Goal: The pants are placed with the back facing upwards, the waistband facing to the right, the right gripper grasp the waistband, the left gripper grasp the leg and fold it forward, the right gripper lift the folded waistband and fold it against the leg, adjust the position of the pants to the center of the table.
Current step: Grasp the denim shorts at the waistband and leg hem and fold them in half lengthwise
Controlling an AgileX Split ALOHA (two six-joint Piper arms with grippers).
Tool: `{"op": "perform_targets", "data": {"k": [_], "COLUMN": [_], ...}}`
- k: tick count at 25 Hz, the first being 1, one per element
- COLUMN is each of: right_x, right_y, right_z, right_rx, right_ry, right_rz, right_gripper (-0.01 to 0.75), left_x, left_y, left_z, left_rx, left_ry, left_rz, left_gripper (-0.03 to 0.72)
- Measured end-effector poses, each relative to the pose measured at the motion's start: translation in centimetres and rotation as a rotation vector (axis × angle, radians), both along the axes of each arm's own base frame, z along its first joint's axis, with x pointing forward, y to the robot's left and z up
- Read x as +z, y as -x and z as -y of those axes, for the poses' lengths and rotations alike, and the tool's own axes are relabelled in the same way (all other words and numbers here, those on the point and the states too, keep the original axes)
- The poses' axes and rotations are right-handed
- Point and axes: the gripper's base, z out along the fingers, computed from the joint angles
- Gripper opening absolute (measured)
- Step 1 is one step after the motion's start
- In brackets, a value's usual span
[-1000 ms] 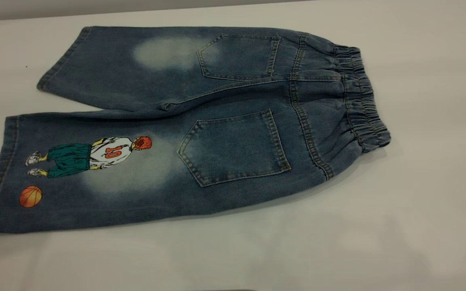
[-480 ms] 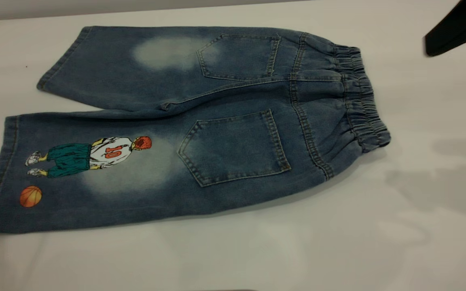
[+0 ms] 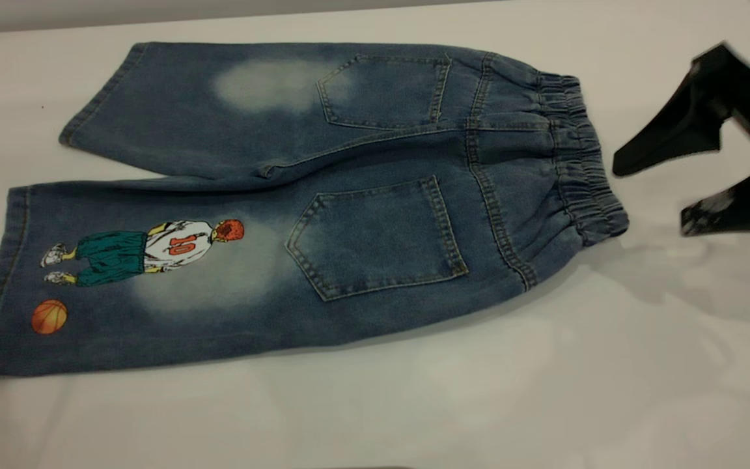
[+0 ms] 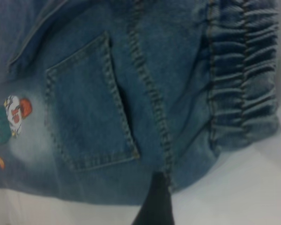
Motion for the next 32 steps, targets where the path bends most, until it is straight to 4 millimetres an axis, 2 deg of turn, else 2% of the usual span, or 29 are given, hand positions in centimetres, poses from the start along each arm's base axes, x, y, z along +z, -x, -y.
{"op": "perform_targets", "data": {"k": [7,14,22,24,27,32], "right_x": [-3.5,-4.3,-5.0,-5.1,-5.2,-5.2], "right_y": [-0.6,-2.0,-2.7,-2.7,-2.6,-2.8], "right_z": [-0.2,-0.1,-0.3,-0.4,-0.5,-0.7], "right_rx": [-0.019,-0.014,-0.006,-0.004,0.0,0.028], "right_ry": [-0.047,-0.047,-0.086,-0.087,-0.08,-0.067], "right_rz": [-0.022,-0.002,0.002,0.001,-0.004,0.016], "right_gripper": [0.594,0.594,0.571,0.533,0.422,0.106], "left_x": [0.0,0.0,0.0,0.0,0.0,-0.1], "left_y": [0.0,0.0,0.0,0.0,0.0,0.1], "left_z": [0.0,0.0,0.0,0.0,0.0,0.0], "left_rx": [0.001,0.001,0.001,0.001,0.001,-0.003], "left_ry": [-0.001,-0.001,-0.001,-0.001,-0.001,0.001], "left_rz": [0.006,0.007,0.007,0.007,0.007,-0.021], "left_gripper": [0.566,0.566,0.566,0.566,0.566,0.566]}}
